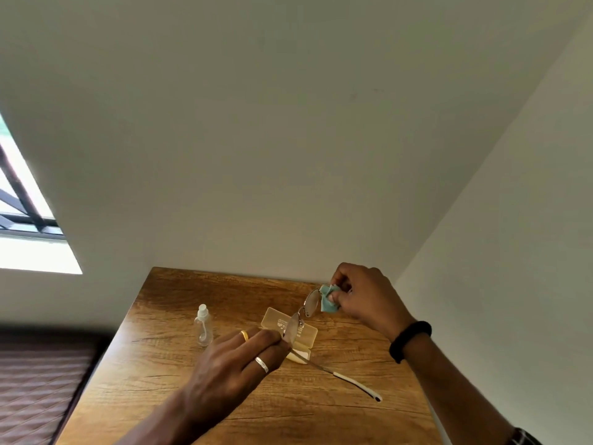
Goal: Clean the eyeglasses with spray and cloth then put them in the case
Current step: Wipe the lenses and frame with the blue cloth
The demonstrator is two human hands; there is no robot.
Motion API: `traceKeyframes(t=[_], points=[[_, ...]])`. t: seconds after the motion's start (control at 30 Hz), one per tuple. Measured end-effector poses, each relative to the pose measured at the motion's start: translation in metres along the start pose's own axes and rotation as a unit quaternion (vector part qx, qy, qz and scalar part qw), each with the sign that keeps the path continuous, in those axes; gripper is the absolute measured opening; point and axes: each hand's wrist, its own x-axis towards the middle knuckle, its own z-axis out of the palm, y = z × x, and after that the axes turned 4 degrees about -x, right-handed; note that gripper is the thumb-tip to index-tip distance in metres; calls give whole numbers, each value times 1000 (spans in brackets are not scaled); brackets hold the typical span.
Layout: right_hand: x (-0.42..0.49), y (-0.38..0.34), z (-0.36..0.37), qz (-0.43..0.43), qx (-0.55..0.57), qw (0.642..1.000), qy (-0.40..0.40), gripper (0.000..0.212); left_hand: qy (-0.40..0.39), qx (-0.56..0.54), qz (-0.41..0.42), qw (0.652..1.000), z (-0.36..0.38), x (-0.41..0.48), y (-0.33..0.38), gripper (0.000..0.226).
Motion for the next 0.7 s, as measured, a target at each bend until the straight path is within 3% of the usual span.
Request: traceKeyframes(t=[0.23, 0.37, 0.53, 0.63, 0.7], points=[[-6, -2, 5, -76, 66, 995, 19, 14, -3, -51, 31, 998, 11, -10, 16, 14], [-13, -3, 0, -101, 86, 990, 44, 13, 48, -102, -32, 993, 16, -12, 14, 17], [-16, -10, -10, -126, 81, 987, 51, 14, 101, -155, -219, 958, 6, 37, 2, 13], [-16, -14, -13, -139, 80, 986, 49, 14, 62, -262, -387, 882, -5, 68, -5, 27], [-16, -17, -14, -145, 82, 985, 46, 14, 4, -308, -432, 848, -8, 81, -13, 29]])
